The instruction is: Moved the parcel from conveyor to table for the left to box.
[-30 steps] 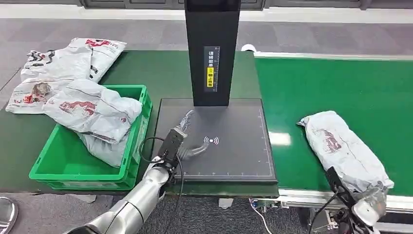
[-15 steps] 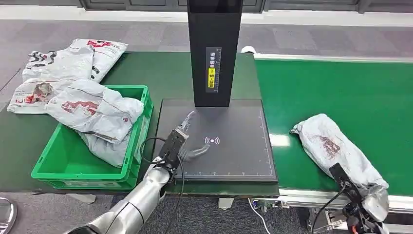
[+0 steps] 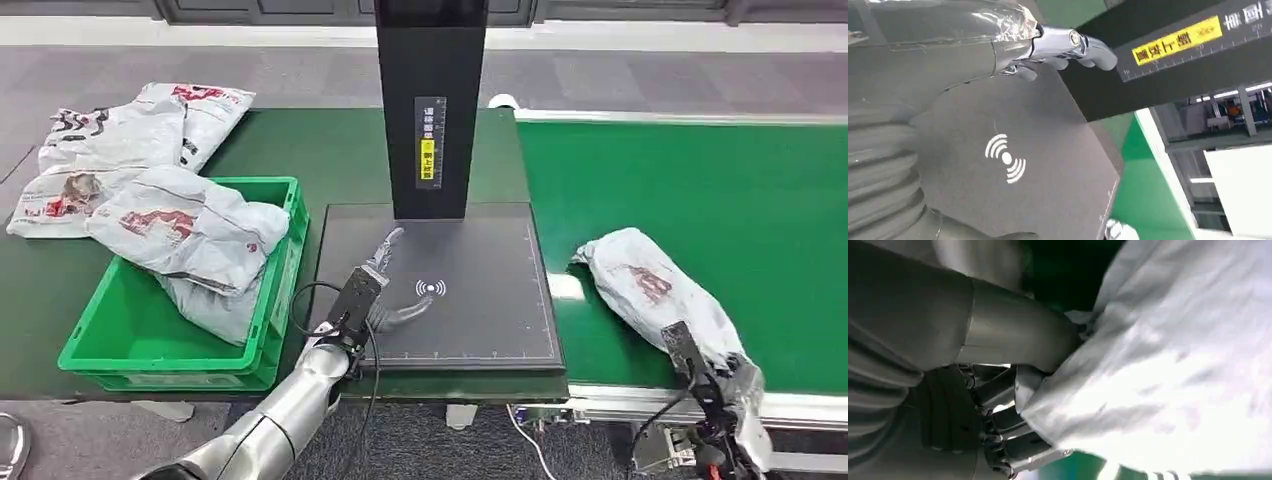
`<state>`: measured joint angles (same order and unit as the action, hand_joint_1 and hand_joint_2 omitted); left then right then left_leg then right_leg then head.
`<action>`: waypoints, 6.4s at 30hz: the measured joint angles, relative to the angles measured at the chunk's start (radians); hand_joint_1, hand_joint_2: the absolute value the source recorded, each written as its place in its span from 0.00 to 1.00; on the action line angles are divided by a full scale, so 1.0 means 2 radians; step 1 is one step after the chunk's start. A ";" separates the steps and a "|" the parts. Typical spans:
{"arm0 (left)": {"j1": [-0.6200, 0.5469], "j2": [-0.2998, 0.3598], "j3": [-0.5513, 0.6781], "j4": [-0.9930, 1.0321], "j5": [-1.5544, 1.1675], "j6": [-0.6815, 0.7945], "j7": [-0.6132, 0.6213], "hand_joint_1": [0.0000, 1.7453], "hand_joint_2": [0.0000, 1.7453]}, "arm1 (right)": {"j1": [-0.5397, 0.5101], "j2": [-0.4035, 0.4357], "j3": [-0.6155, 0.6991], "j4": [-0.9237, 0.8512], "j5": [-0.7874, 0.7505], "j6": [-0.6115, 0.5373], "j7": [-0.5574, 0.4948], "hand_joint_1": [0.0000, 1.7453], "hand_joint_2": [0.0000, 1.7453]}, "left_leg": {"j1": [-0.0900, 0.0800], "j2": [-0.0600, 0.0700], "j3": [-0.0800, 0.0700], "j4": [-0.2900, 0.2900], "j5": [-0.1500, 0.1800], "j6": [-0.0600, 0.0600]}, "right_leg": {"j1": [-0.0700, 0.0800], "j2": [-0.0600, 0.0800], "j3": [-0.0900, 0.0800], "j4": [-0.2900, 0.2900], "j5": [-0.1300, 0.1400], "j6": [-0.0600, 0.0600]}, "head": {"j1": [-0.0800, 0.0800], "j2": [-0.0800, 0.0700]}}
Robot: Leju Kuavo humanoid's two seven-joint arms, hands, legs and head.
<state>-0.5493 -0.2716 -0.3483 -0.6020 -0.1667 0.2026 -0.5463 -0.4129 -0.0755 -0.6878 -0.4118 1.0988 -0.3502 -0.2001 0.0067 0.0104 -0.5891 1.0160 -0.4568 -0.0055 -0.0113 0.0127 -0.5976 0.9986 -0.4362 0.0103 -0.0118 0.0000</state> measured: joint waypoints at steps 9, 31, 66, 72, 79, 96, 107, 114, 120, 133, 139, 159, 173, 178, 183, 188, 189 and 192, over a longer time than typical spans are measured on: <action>0.019 0.005 0.001 -0.021 -0.021 0.028 0.000 0.00 1.00 | 0.092 0.067 0.116 -0.303 -0.215 -0.003 -0.035 1.00 1.00 | 0.000 -0.010 -0.005 0.000 0.003 -0.001 | 0.000 -0.008 -0.003 0.001 -0.001 0.000 | 0.000 0.000; -0.003 0.000 0.017 -0.030 -0.036 0.035 0.003 0.00 1.00 | 0.173 0.124 0.386 -0.514 -0.131 0.039 0.033 1.00 1.00 | 0.000 -0.009 -0.005 0.000 0.003 -0.001 | 0.000 -0.008 -0.003 0.001 -0.001 0.000 | 0.000 0.000; 0.030 0.008 0.038 -0.090 -0.073 0.034 0.015 0.00 1.00 | 0.170 0.092 0.422 -0.405 -0.054 0.017 0.086 0.00 1.00 | 0.000 -0.009 -0.005 0.000 0.003 -0.001 | 0.000 -0.008 -0.004 0.001 -0.001 0.000 | 0.000 0.000; 0.041 0.009 0.037 -0.108 -0.100 0.015 0.019 0.00 1.00 | 0.182 0.098 0.398 -0.452 -0.161 -0.006 0.016 0.00 1.00 | 0.000 -0.009 -0.005 0.000 0.003 -0.001 | 0.000 -0.008 -0.004 0.001 -0.001 0.000 | 0.000 0.000; 0.038 0.013 0.009 -0.094 -0.175 -0.014 0.060 0.00 1.00 | 0.182 0.103 0.364 -0.466 -0.284 0.032 -0.032 0.00 1.00 | 0.000 -0.009 -0.005 0.000 0.003 -0.001 | 0.000 -0.008 -0.004 0.001 -0.001 0.000 | 0.000 0.000; -0.004 0.011 -0.066 0.017 -0.378 -0.012 0.173 1.00 1.00 | 0.176 0.116 0.319 -0.467 -0.323 0.070 -0.038 0.00 1.00 | 0.000 -0.010 -0.005 0.000 0.003 -0.001 | 0.000 -0.009 -0.002 0.001 -0.001 0.000 | 0.000 0.000; -0.031 0.001 -0.087 0.064 -0.411 -0.019 0.182 1.00 1.00 | 0.167 0.133 0.302 -0.468 -0.301 0.091 -0.035 0.00 1.00 | 0.000 -0.009 -0.001 0.000 0.002 -0.001 | 0.000 -0.009 0.001 0.001 -0.001 -0.001 | 0.000 0.000; -0.024 -0.001 -0.061 0.050 -0.342 -0.002 0.114 1.00 1.00 | 0.167 0.137 0.296 -0.472 -0.298 0.095 -0.034 0.00 1.00 | 0.000 -0.009 0.000 0.000 0.003 -0.001 | 0.000 -0.008 0.001 0.001 -0.001 -0.001 | 0.000 0.000; -0.003 0.001 -0.011 -0.084 -0.248 0.014 0.096 1.00 1.00 | 0.167 0.138 0.295 -0.471 -0.300 0.093 -0.037 0.00 1.00 | 0.000 -0.009 -0.004 0.000 0.003 -0.001 | 0.000 -0.008 -0.002 0.001 -0.001 -0.001 | 0.000 0.000; 0.006 0.014 0.014 -0.225 -0.241 0.023 0.111 1.00 1.00 | 0.166 0.139 0.295 -0.472 -0.300 0.091 -0.040 0.00 1.00 | 0.000 -0.009 -0.004 0.000 0.003 -0.001 | 0.000 -0.008 -0.002 0.001 -0.001 -0.001 | 0.000 0.000; 0.008 0.021 0.014 -0.253 -0.342 0.132 0.138 1.00 1.00 | 0.166 0.139 0.295 -0.471 -0.307 0.086 -0.044 0.00 1.00 | 0.000 -0.009 -0.004 0.000 0.003 -0.001 | 0.000 -0.008 -0.003 0.001 -0.001 -0.001 | 0.000 0.000; 0.017 0.131 0.213 -0.235 -0.681 0.245 0.364 1.00 1.00 | 0.202 0.137 0.264 -0.521 -0.324 0.074 -0.026 0.00 1.00 | 0.000 -0.008 -0.004 -0.001 0.002 -0.002 | 0.000 -0.006 -0.003 0.002 -0.002 -0.001 | 0.000 0.000; 0.040 0.139 0.230 -0.183 -0.702 0.222 0.399 1.00 1.00 | 0.245 0.136 0.254 -0.553 -0.332 0.073 -0.034 0.00 1.00 | 0.000 -0.008 -0.004 -0.001 0.002 -0.002 | 0.000 -0.006 -0.004 0.002 -0.002 -0.002 | 0.000 0.000; 0.040 0.139 0.230 -0.178 -0.702 0.222 0.399 1.00 1.00 | 0.248 0.136 0.254 -0.556 -0.332 0.073 -0.034 0.00 1.00 | 0.000 -0.008 -0.004 -0.001 0.002 -0.002 | 0.000 -0.006 -0.004 0.002 -0.002 -0.002 | 0.000 0.000; 0.040 0.138 0.230 -0.174 -0.682 0.203 0.383 0.00 1.00 | 0.248 0.136 0.254 -0.556 -0.333 0.072 -0.034 0.00 1.00 | 0.000 -0.008 -0.004 -0.001 0.002 -0.002 | 0.000 -0.006 -0.004 0.002 -0.002 -0.002 | 0.000 0.000; 0.023 0.130 0.229 -0.151 -0.571 0.076 0.311 0.00 1.00 | 0.240 0.136 0.243 -0.562 -0.330 0.078 -0.023 0.00 1.00 | 0.000 -0.008 -0.004 -0.001 0.002 -0.002 | 0.000 -0.007 -0.004 0.001 -0.002 -0.001 | 0.000 0.000; 0.016 0.128 0.228 -0.140 -0.554 0.059 0.302 0.00 1.00 | 0.238 0.136 0.238 -0.565 -0.328 0.080 -0.021 0.00 1.00 | 0.000 -0.008 -0.004 -0.001 0.002 -0.002 | 0.000 -0.007 -0.003 0.001 -0.002 -0.001 | 0.000 0.000; -0.006 0.124 0.228 -0.114 -0.497 0.049 0.278 0.00 1.00 | 0.237 0.136 0.230 -0.569 -0.327 0.087 -0.021 0.00 1.00 | 0.000 -0.009 -0.004 -0.001 0.003 -0.002 | 0.000 -0.008 -0.003 0.002 -0.002 -0.001 | 0.000 0.000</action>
<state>-0.5612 -0.0229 0.1080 -0.8308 -1.1614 0.2998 0.0102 0.0602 0.1972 -0.2270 -1.5488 0.4448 -0.1755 -0.2411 0.0069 -0.0074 -0.5972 1.0149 -0.4517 -0.0086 -0.0111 -0.0037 -0.6031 1.0016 -0.4397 0.0076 -0.0118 0.0004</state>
